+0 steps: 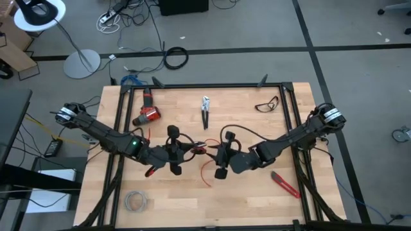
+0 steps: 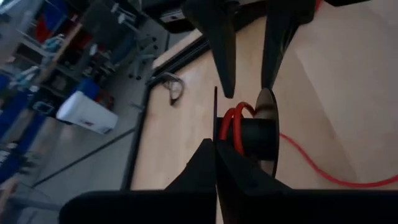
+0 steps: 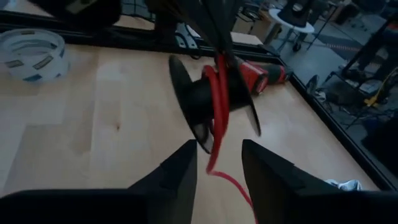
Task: Coil cords
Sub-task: Uncoil the red wire from the black spool
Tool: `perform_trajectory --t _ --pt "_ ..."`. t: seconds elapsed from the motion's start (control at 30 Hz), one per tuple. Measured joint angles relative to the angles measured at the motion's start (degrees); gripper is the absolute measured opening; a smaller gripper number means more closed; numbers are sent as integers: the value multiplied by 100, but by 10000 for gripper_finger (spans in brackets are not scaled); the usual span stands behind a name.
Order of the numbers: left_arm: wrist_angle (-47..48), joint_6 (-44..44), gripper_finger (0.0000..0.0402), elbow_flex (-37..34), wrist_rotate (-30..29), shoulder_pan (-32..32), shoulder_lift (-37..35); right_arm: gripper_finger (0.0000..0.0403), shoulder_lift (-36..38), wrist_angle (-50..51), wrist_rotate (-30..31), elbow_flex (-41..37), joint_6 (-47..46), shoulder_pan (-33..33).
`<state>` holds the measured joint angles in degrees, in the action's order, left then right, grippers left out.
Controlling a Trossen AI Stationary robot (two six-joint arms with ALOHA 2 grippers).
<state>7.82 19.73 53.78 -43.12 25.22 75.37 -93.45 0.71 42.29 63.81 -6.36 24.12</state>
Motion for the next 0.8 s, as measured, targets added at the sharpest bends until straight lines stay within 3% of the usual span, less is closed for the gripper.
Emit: perform_trajectory --t 0.5,0.8 --pt "-541 576 0 0 -697 84 0 121 0 29 -302 0 -6 -515" --pt "-544 570 0 0 -1207 86 0 83 -1 -534 -441 -3 553 -478"
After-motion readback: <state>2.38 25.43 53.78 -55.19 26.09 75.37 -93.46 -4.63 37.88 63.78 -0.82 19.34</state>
